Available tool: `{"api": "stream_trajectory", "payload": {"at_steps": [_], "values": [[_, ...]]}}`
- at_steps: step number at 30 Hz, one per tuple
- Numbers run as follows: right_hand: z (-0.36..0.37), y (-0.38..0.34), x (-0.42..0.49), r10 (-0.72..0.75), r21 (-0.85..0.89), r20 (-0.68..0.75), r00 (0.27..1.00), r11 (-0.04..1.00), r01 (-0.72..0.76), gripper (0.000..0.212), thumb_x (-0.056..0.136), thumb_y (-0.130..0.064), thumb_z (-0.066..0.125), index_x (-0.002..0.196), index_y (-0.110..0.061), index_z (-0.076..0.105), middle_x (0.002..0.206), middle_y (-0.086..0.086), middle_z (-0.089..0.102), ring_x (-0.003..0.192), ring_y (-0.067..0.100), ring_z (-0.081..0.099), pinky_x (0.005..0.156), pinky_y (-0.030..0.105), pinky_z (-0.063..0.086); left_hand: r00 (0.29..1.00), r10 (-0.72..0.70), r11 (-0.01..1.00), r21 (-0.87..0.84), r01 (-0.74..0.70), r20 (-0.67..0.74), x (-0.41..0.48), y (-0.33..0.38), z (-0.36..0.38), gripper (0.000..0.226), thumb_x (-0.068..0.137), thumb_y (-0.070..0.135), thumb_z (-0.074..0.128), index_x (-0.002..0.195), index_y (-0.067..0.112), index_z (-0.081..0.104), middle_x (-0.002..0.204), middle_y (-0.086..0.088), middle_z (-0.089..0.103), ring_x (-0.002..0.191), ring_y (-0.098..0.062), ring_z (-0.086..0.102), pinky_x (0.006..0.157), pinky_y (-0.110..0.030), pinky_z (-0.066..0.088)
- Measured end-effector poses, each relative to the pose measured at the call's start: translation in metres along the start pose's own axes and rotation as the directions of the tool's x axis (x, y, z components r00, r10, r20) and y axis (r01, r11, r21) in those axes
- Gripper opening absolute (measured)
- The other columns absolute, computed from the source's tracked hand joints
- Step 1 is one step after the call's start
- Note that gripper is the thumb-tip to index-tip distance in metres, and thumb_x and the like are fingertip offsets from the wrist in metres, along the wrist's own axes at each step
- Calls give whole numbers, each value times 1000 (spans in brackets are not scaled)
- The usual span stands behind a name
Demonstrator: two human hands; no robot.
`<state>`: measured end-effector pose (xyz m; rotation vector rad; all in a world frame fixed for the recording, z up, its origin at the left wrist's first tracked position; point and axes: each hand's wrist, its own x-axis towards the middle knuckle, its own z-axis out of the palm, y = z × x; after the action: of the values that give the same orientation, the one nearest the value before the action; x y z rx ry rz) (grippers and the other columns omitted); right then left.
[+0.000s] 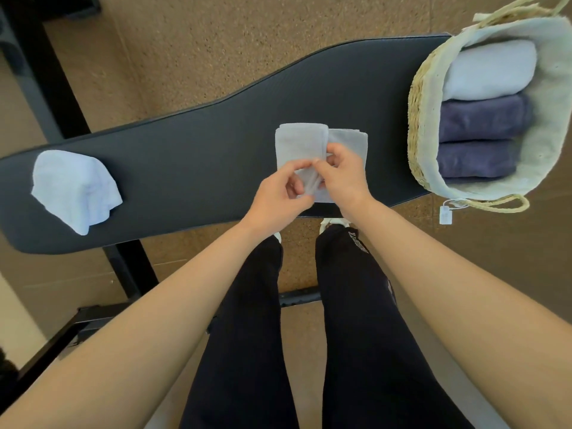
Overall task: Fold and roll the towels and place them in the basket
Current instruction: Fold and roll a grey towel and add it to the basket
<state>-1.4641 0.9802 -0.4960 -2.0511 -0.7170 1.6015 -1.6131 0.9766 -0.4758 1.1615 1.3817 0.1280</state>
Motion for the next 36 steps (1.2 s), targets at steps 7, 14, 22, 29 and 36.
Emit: {"api": "stream_trajectory", "payload": {"at_steps": [7, 14, 22, 29, 36], "values": [[-51, 24, 5, -109, -216, -39, 993, 971, 98, 29, 103, -22, 57, 132, -19, 54, 116, -8, 61, 93, 3, 61, 76, 11, 49, 954, 254, 794, 597, -114, -156, 26, -11, 16, 56, 87, 28, 74, 140, 24, 58, 130, -2, 52, 118, -23, 43, 91, -39, 52], [-79, 59, 22, -120, -345, -97, 988, 935, 80, 39, 99, -16, 60, 136, -21, 50, 114, -2, 65, 99, 15, 64, 90, 42, 57, 985, 169, 590, 804, -70, -39, 52, -20, 54, 80, 79, 51, 79, 150, 41, 42, 163, -7, 20, 141, -36, 20, 110, -54, 41], [-84, 51, 37, -625, -660, -72, 777, 614, 433, 43, 82, -2, 69, 124, -8, 60, 109, 15, 54, 97, 30, 54, 80, 37, 54, 967, 252, 558, 812, -168, 27, 61, -21, 54, 83, 78, 16, 84, 151, 30, 46, 167, -13, 20, 149, -40, 24, 115, -54, 39], [-75, 39, 53, -359, -721, 330, 873, 501, 479, 25, 96, -22, 67, 121, -17, 68, 126, 1, 58, 113, 19, 53, 96, 33, 54, 947, 303, 505, 861, -62, -109, 75, -13, 12, 90, 77, 0, 64, 158, 21, 31, 164, -6, 31, 144, -35, 34, 113, -49, 38], [-66, 23, 64, -345, -771, 180, 921, 531, 350, 40, 92, -27, 73, 127, -19, 57, 117, 3, 63, 100, 20, 62, 86, 33, 57, 983, -17, 634, 758, 150, -181, 78, -14, 2, 94, 71, 46, 77, 152, 24, 35, 135, -5, 51, 123, -29, 49, 97, -45, 44]]}}
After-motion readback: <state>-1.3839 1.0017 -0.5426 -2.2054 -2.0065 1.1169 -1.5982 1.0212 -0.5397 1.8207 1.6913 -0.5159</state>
